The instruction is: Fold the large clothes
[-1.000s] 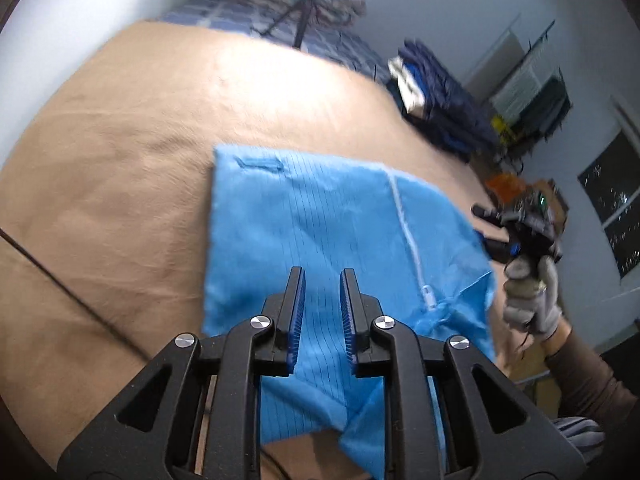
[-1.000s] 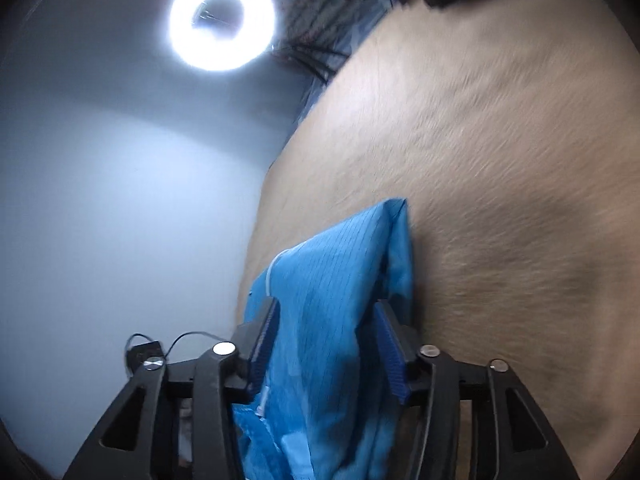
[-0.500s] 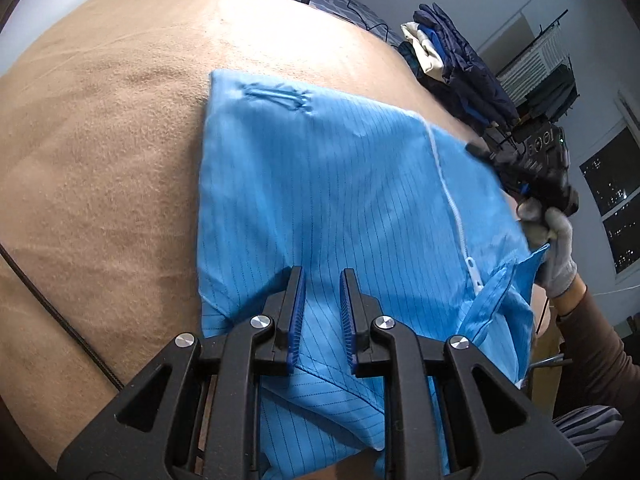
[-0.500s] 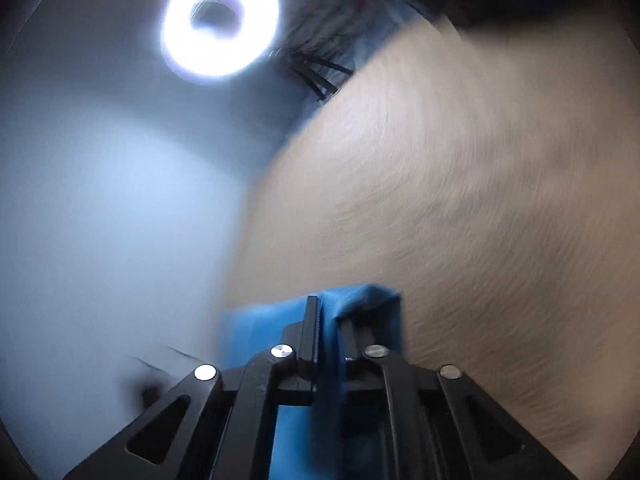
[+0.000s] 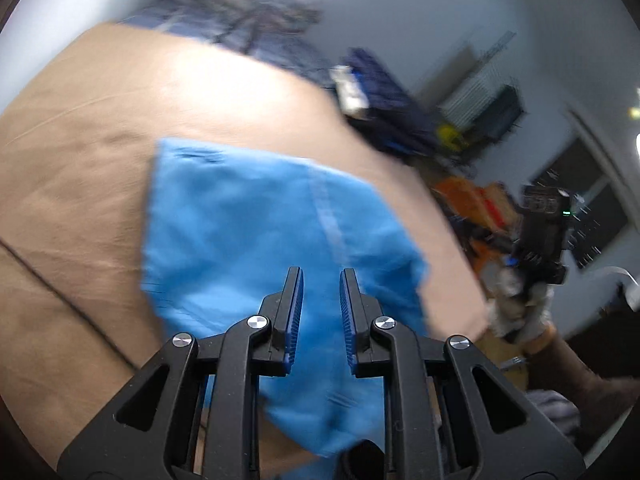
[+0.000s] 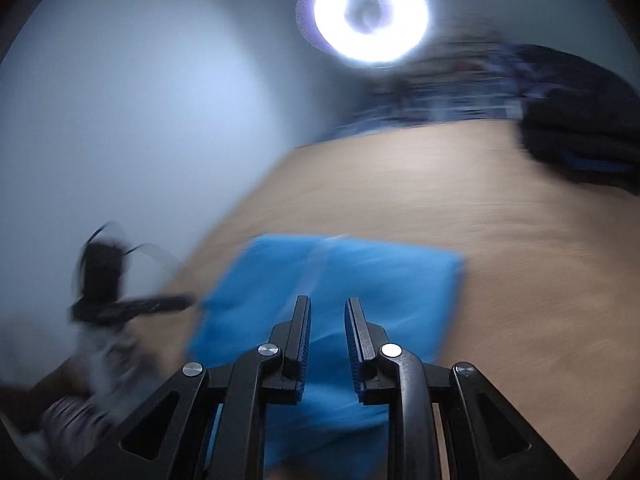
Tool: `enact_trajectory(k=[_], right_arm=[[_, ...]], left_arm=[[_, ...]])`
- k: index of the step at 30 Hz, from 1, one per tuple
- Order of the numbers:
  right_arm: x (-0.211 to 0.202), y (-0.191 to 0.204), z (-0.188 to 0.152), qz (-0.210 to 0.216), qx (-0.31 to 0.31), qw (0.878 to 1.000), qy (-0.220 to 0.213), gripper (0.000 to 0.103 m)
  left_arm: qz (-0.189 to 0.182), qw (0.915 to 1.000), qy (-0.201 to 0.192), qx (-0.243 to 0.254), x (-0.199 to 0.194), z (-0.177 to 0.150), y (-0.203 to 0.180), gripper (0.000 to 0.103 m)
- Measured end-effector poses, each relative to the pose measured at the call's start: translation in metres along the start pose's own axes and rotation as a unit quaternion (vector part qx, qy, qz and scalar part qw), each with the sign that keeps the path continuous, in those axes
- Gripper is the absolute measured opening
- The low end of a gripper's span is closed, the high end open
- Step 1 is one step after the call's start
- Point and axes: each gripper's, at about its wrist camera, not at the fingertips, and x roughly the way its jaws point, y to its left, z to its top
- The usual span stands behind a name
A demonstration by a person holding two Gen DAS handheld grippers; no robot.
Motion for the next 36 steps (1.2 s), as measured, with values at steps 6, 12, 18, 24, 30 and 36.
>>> enact_trajectory(k=[6, 12, 18, 24, 30, 36], right_arm=[[0.062, 0.025, -0.011, 0.004, -0.022, 0.998, 0.055, 0.019], [0.095, 0.002, -0.033, -0.086, 0.014, 0.992, 0.094, 0.019], [0.089, -0.002, -0.053, -0.085, 0.023, 0.989, 0.122, 0.017], [0.031, 0.004, -0.007, -0.051, -0.002, 0.998, 0.044, 0.03], [0.068, -0.004, 0.054, -0.112, -0.064, 0.99, 0.051, 0.032], [0.122, -0.029, 0.052, -0.15, -0.063, 0.982, 0.098, 0.031]], left_arm=[[0.006, 0.9991, 0.028, 0.031, 0.034, 0.002, -0.021, 0.016], [0.1, 0.9922, 0.071, 0.021, 0.083, -0.012, 0.009, 0.016], [0.081, 0.9933, 0.083, -0.008, 0.085, -0.023, 0.031, 0.016], [0.088, 0.9954, 0.037, 0.006, 0.044, 0.019, 0.027, 0.019], [0.129, 0.9912, 0.014, 0.024, 0.06, 0.085, 0.035, 0.022], [0.157, 0.9858, 0.053, 0.028, 0.113, 0.101, 0.064, 0.022]])
